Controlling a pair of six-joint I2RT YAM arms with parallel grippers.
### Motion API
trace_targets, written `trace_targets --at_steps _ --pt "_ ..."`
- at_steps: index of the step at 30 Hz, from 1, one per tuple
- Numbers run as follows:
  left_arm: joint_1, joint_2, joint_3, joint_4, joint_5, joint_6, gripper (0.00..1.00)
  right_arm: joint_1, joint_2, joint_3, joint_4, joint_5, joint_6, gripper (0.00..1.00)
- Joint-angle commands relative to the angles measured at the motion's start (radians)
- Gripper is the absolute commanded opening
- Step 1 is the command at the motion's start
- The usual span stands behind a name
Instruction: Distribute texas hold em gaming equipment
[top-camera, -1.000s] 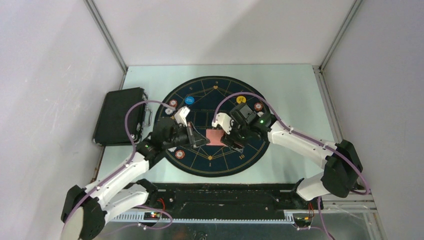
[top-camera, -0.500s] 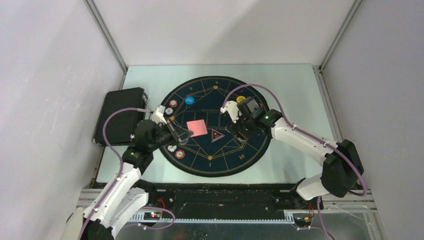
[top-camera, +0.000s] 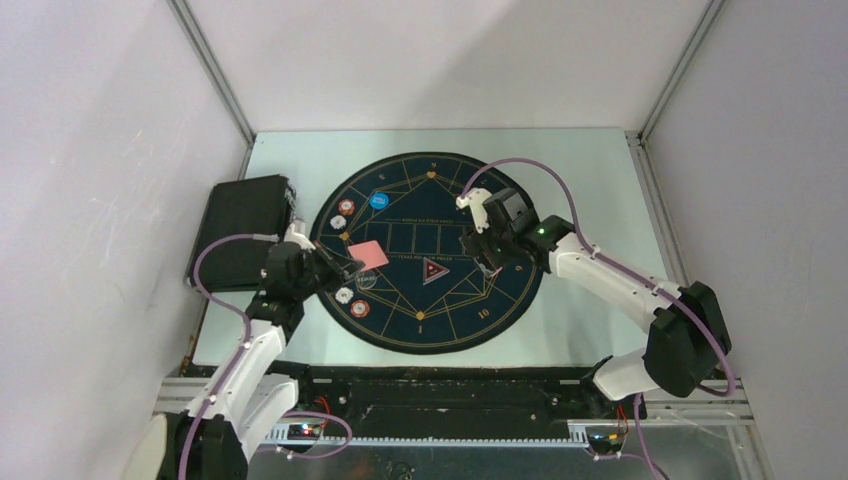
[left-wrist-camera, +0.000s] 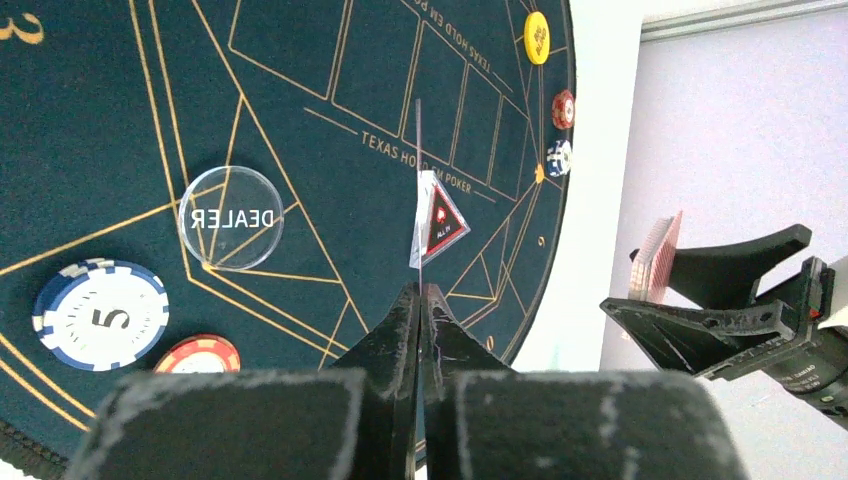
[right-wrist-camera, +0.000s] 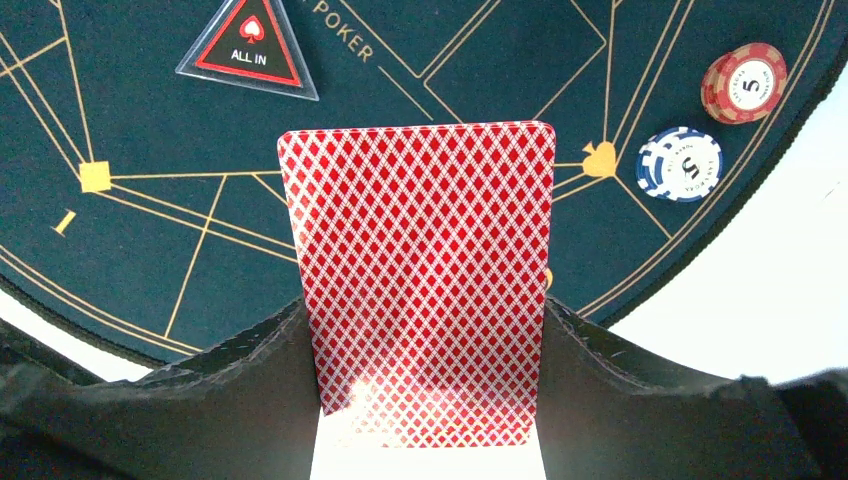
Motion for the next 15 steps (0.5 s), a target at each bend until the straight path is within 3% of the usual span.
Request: trace_targets --at_steps 1,10,15 --pt "0.018 0.024 0.019 0.070 -0.010 0.007 0.00 0.001 -0.041 0.007 0.046 0.035 0.027 0.00" --pt "0.013 0.138 0.036 0.264 0.072 -0.046 0.00 -0.020 -0.061 0.007 0.048 0.049 0.068 0.00" --pt "-0.060 0.270 0.113 0.408 0.055 -0.101 0.00 -0.036 -0.068 0.008 0.042 0.079 0.112 0.00"
